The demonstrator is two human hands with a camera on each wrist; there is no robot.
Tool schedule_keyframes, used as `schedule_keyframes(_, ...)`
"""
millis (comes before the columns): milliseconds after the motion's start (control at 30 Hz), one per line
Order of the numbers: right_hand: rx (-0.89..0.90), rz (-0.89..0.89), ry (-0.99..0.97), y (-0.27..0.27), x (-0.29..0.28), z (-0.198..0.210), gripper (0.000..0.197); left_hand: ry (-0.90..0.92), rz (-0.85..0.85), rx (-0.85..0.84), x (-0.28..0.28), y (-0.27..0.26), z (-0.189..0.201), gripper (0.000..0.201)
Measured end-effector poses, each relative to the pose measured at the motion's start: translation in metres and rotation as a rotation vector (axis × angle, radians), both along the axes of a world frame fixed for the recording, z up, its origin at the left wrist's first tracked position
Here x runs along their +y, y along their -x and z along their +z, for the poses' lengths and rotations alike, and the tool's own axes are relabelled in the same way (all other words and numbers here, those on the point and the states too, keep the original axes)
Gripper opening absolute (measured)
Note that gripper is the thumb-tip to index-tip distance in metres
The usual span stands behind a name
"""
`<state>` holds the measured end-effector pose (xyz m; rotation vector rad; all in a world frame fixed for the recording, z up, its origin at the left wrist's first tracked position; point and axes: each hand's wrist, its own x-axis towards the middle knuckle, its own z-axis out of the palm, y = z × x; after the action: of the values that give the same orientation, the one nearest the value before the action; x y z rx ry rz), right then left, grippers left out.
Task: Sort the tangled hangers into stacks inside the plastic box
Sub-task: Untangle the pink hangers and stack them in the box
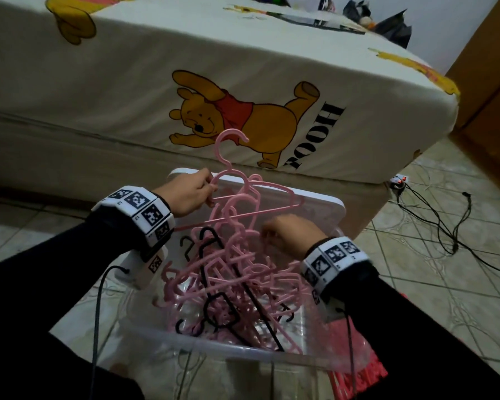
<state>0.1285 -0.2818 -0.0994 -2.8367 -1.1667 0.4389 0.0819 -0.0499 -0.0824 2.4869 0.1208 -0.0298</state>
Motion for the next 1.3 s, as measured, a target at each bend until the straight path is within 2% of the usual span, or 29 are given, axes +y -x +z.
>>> schedule_keyframes(133, -0.081, -0.056, -0.223, -0.004, -0.008, 0.021, 0.012, 0.032, -0.018, 0.039, -0.005, 0.002, 0.000, 0.026)
schedule_keyframes(267, -0.145, -0.105, -0.402, -0.011, -0.009, 0.024, 0.013, 0.096, -0.095, 0.069, -0.011, 0.003, -0.003, 0.036)
schedule_keyframes(367, -0.185, -0.129, -0.466, -0.013, -0.007, 0.020, 0.013, 0.048, -0.162, 0.057, -0.013, 0.004, -0.004, 0.038)
schedule_keyframes(533, -0.214, -0.179, -0.543, -0.012, -0.001, 0.009, 0.013, -0.115, -0.159, -0.066, -0.010, 0.002, -0.007, 0.023)
schedule_keyframes(667, -0.358, -0.132, -0.434, -0.007, 0.006, 0.003, 0.005, -0.256, -0.111, -0.157, 0.000, 0.000, -0.009, 0.025)
schedule_keyframes(767, -0.272, 0.019, -0.255, 0.008, 0.019, -0.006, 0.008, -0.436, -0.044, -0.225, 0.006, -0.002, -0.009, 0.029)
schedule_keyframes(867, -0.212, 0.238, -0.100, 0.025, 0.036, -0.026, 0.023, -0.581, 0.027, -0.235, 0.007, -0.003, -0.006, 0.027)
schedule_keyframes(933, -0.196, 0.391, 0.019, 0.034, 0.050, -0.044, 0.032, -0.602, 0.028, -0.238, 0.007, -0.003, -0.005, 0.025)
schedule_keyframes(1033, -0.197, 0.620, 0.134, 0.047, 0.072, -0.069, 0.036, -0.645, 0.006, -0.266, 0.007, -0.005, -0.007, 0.023)
schedule_keyframes(1300, -0.267, 0.784, 0.396, 0.071, 0.097, -0.116, 0.028, -0.619, 0.071, -0.303, 0.008, -0.009, -0.009, 0.021)
